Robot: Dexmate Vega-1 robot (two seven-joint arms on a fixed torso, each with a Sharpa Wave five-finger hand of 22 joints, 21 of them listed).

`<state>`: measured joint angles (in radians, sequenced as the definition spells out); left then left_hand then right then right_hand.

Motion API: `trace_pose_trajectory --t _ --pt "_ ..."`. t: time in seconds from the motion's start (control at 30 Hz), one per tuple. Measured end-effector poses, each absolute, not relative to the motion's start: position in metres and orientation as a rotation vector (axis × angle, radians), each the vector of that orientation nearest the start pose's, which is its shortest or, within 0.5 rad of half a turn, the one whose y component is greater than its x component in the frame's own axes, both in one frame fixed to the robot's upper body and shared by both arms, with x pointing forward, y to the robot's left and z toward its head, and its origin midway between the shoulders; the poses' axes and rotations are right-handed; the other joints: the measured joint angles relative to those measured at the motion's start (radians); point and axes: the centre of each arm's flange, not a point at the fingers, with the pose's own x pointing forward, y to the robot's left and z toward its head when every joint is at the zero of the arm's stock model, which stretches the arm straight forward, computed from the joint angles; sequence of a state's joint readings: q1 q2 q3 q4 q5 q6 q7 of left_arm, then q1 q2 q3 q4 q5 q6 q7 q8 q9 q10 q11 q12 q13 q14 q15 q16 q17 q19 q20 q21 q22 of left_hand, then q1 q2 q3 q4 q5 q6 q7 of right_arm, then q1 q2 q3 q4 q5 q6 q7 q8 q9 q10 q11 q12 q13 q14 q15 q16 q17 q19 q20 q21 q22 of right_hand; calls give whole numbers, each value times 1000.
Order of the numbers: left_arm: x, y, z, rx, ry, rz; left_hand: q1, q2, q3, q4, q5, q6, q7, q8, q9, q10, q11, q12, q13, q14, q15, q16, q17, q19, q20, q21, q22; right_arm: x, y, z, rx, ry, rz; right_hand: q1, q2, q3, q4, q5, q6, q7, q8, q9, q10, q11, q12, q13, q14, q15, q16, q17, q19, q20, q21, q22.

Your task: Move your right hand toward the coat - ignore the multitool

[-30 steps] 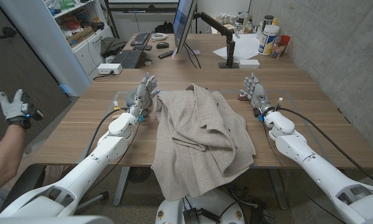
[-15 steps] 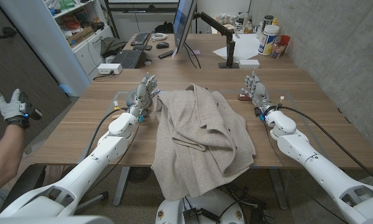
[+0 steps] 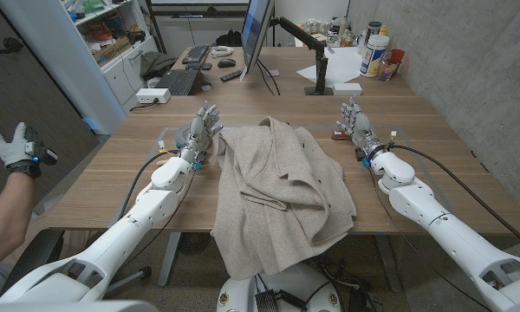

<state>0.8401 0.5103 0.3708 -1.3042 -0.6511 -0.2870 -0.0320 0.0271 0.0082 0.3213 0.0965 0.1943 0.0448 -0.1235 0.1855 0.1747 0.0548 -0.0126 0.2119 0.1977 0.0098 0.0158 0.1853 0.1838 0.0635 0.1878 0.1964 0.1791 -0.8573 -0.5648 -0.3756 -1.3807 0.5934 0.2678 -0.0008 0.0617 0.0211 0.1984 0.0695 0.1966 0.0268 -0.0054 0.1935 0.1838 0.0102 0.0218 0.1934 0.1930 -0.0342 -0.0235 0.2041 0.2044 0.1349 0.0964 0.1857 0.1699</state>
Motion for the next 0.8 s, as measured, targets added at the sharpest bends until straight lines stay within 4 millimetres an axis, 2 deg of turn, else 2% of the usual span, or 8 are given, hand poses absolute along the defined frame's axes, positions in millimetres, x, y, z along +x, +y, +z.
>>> trace_pose_trajectory --t 0.43,0.8 --pt "651 287 -28 -28 -591 -216 0 0 0 0 0 0 0 0 0 0 0 0 0 0 0 0 0 0 0 0 0 636 -294 -12 -98 -623 195 5 -5 3 -11 0 7 -7 0 0 0 0 0 0 -5 -5 0 0 0 0 0 0" --pt "650 287 -28 -17 -591 -216 0 0 0 0 0 0 0 0 0 0 0 0 0 0 0 0 0 0 0 0 0 632 -294 -10 -145 -647 190 9 -1 3 -12 0 13 -13 0 0 4 -4 8 0 -11 -11 0 0 -9 -9 0 0"
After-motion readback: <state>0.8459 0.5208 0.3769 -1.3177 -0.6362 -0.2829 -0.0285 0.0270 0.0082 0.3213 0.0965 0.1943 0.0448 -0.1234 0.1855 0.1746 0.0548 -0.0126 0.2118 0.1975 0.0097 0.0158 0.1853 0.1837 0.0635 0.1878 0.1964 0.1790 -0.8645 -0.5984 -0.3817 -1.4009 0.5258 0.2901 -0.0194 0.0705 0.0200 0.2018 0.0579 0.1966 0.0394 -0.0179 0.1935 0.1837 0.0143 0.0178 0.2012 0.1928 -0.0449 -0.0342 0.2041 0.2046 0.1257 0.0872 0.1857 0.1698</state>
